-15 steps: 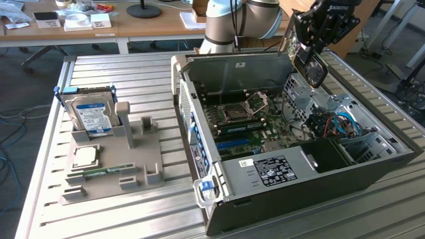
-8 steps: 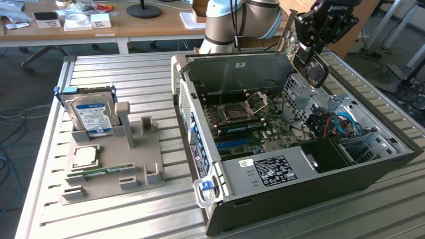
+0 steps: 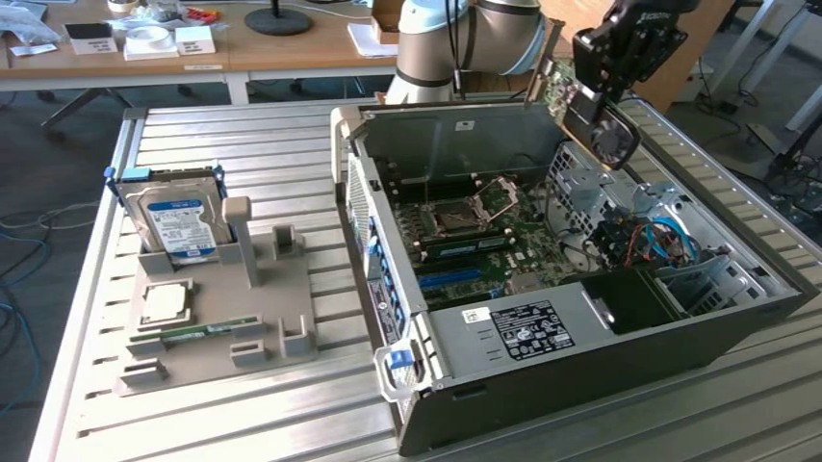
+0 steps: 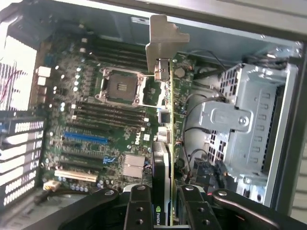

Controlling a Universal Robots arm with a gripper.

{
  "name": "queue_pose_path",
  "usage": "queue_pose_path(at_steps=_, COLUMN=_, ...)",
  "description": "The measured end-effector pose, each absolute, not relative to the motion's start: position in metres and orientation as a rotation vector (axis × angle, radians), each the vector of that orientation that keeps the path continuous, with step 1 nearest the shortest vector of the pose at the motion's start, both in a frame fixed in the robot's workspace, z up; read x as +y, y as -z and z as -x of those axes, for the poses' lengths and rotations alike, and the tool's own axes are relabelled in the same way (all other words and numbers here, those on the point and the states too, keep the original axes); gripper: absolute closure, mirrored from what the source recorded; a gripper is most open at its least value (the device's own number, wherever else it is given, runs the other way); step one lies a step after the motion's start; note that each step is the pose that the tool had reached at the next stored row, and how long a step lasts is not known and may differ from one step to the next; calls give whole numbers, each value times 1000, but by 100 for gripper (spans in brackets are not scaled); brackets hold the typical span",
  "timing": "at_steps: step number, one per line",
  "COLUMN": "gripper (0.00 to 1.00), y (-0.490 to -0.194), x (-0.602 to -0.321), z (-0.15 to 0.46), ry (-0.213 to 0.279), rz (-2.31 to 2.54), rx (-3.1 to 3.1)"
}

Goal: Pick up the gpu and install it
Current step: 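Insert the gpu into the slot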

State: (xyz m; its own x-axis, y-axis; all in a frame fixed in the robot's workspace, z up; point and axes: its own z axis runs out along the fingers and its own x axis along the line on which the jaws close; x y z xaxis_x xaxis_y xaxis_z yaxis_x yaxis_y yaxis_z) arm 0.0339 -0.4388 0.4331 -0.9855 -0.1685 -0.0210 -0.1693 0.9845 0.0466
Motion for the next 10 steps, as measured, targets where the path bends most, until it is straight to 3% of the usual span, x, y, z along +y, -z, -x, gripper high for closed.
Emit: queue_pose_path(at_steps=10, gripper=73, y=-432, x=-439, z=-34, ry=-78, rz=547, rx=3080)
